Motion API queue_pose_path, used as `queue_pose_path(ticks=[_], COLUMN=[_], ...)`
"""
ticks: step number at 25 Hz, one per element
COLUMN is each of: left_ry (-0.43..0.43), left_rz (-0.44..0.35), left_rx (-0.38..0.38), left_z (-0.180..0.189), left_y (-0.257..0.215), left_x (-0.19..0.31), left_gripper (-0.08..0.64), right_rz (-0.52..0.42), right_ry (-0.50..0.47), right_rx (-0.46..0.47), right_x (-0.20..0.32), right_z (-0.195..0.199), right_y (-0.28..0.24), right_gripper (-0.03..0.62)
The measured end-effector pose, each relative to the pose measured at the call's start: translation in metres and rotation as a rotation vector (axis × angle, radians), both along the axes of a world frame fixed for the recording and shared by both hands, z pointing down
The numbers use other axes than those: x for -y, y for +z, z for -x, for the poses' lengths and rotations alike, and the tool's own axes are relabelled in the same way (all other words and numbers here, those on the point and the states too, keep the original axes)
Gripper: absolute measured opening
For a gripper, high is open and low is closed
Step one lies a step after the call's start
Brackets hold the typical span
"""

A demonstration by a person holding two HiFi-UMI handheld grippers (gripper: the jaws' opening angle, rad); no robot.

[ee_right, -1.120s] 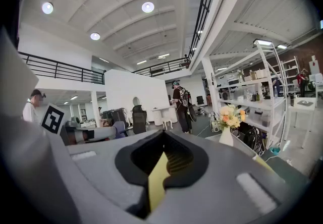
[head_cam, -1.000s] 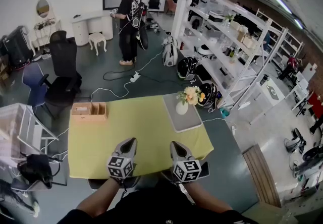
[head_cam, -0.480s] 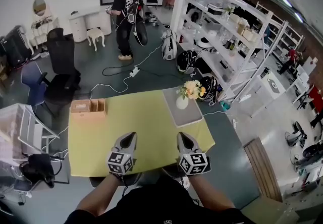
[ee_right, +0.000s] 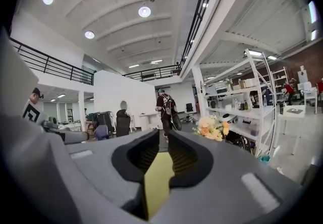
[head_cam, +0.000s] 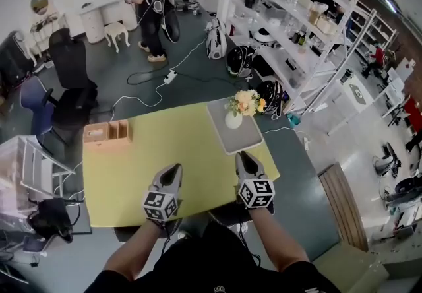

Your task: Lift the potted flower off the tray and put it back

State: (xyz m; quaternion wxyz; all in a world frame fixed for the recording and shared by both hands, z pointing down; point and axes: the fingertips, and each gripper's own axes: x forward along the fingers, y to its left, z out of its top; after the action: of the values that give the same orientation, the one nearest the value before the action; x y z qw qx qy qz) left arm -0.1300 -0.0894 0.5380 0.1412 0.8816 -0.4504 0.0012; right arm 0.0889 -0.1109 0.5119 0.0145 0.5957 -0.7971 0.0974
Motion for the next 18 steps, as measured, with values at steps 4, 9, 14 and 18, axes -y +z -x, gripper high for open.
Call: queue_pose_path(ticks=[4, 9, 14, 18], left_ry=[-0.001, -0.006, -0.014, -0.025], left_rz=[0.029, 0.063, 0.1, 0.132], left_rx=[0.0, 0.008, 0.017, 0.027], left_z=[-0.02, -0.051, -0.074, -0.091], left_y=[0.017, 0.04, 0.066, 0.088], left_x=[0.023, 0.054, 0.084, 0.104], left_gripper=[0.008, 0.008, 0.008, 0.008], right_rz=[0.029, 0.065, 0.108, 0.135], right_ry=[0.016, 0.014, 0.01, -0.001], right_rx=[-0.003, -0.011, -0.028, -0.029], right_x=[0.031, 0.078, 0.13, 0.174], right_z=[-0.022, -0.052, -0.077, -0.098], right_y=[0.022, 0.056, 0.103, 0.141], right_gripper=[0.09, 0.128, 0.167, 0.187])
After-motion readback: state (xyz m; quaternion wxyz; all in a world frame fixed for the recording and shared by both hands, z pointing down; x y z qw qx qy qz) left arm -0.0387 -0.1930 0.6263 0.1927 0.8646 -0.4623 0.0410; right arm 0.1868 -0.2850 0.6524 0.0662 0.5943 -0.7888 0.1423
